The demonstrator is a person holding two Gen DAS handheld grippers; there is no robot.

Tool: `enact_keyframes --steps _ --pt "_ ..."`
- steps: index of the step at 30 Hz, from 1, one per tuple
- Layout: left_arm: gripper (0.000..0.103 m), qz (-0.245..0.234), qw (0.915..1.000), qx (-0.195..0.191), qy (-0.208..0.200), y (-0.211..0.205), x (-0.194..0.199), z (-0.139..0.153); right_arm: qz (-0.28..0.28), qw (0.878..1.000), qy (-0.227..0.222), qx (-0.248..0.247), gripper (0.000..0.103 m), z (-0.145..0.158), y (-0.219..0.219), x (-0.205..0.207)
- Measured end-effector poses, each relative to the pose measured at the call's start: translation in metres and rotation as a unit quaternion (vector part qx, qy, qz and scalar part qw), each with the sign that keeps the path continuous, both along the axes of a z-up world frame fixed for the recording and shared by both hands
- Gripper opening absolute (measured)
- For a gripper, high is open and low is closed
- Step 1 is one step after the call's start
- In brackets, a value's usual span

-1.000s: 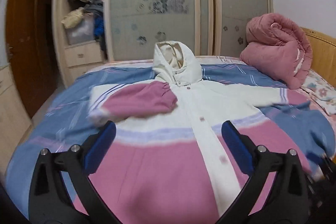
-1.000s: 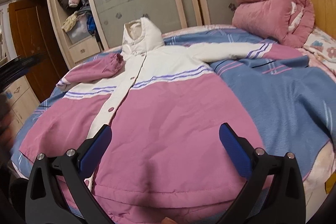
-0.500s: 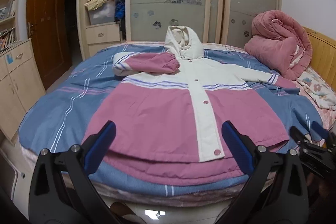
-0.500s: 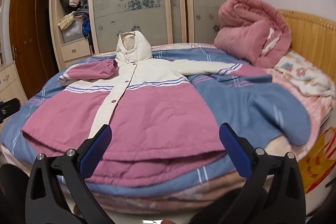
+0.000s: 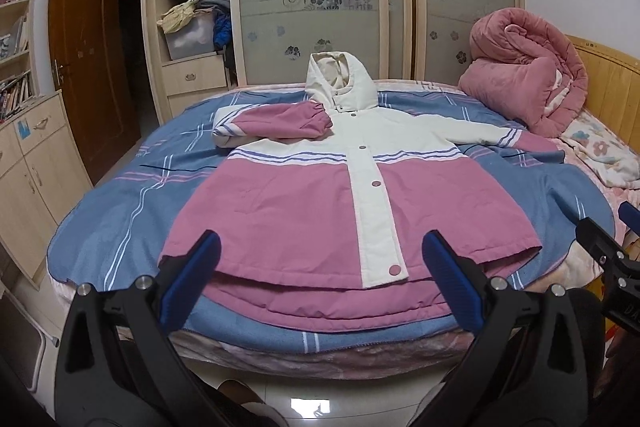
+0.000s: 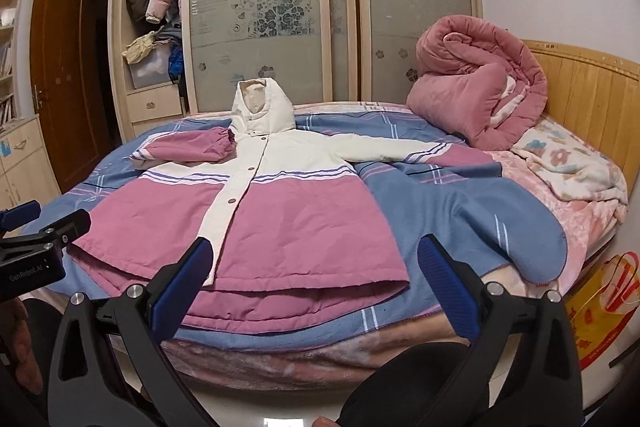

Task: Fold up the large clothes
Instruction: 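Reach the right tool to the other pink sleeve cuff and grasp it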

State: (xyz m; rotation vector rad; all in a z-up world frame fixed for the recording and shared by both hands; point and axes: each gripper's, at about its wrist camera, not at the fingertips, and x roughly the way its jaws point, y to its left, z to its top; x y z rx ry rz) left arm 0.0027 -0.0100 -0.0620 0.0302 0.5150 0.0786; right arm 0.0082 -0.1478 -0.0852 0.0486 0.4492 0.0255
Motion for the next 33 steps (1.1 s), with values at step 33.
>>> enact_keyframes --steps 33 --pt "0.101 -0.001 0.9997 -0.021 0.011 0.019 0.035 -0.015 0.013 0.999 0.045 -0.01 0.102 -0.013 0.024 0.035"
